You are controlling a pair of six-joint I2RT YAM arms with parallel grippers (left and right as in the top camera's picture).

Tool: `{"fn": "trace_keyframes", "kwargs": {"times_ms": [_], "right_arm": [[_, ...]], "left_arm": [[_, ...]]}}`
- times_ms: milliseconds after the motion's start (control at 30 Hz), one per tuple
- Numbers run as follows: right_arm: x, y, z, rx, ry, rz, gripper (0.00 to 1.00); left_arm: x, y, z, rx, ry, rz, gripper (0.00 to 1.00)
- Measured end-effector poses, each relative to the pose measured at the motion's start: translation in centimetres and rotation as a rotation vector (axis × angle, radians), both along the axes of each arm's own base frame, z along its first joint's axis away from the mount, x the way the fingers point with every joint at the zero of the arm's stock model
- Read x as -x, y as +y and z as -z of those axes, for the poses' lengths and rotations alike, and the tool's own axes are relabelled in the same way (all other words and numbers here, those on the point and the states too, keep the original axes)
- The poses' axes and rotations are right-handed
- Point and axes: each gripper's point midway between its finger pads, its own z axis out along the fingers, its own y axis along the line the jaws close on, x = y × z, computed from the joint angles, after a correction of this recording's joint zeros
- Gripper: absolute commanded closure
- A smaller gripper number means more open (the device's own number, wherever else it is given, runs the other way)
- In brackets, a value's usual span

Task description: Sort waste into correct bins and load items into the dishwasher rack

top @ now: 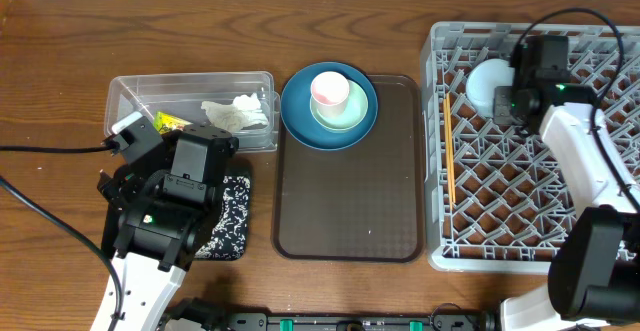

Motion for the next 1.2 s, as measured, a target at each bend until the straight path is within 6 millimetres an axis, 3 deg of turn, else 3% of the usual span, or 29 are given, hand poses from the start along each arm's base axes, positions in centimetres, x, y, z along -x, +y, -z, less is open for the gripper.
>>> {"fn": "trace_keyframes", "kwargs": {"times_ms": [100, 200, 400, 533, 633, 767, 1033, 1200], "right_arm": [[0.2, -1.1, -0.2, -0.004, -0.004, 0.033, 0.99], [-0.3, -0.4, -1.3, -0.029, -0.033, 0.015, 0.98], [-2.3, 2.6, -8.4, -0.099, -0.231, -0.075, 0.95], [-2.3, 4.8, -10.9, -0.122, -0.294, -0.141, 0.95], [-2.4, 5.0, -10.3, -0.128, -0.278, -0.158, 0.94], [-3.1, 5.0, -7.8, -0.124, -0.221, -0.171, 0.9], [-3.9, 3.1, 0.2, -0.043, -0.034, -0.135, 0.93], [-3.4, -0.1, 0.7, 0.036, -0.01, -0.037, 0.91]], "left_arm": [[0.0, 0.0, 0.0, 0.0, 0.0, 0.0, 0.09], [0.0, 0.0, 0.0, 0.0, 0.0, 0.0, 0.09], [0.0, 0.0, 0.0, 0.0, 0.0, 0.0, 0.09], [0.0, 0.0, 0.0, 0.0, 0.0, 0.0, 0.09], [0.0, 0.0, 0.0, 0.0, 0.0, 0.0, 0.09], [0.0, 0.0, 0.0, 0.0, 0.0, 0.0, 0.09], [0.0, 0.0, 0.0, 0.0, 0.0, 0.0, 0.09], [0.0, 0.0, 0.0, 0.0, 0.0, 0.0, 0.09]]}}
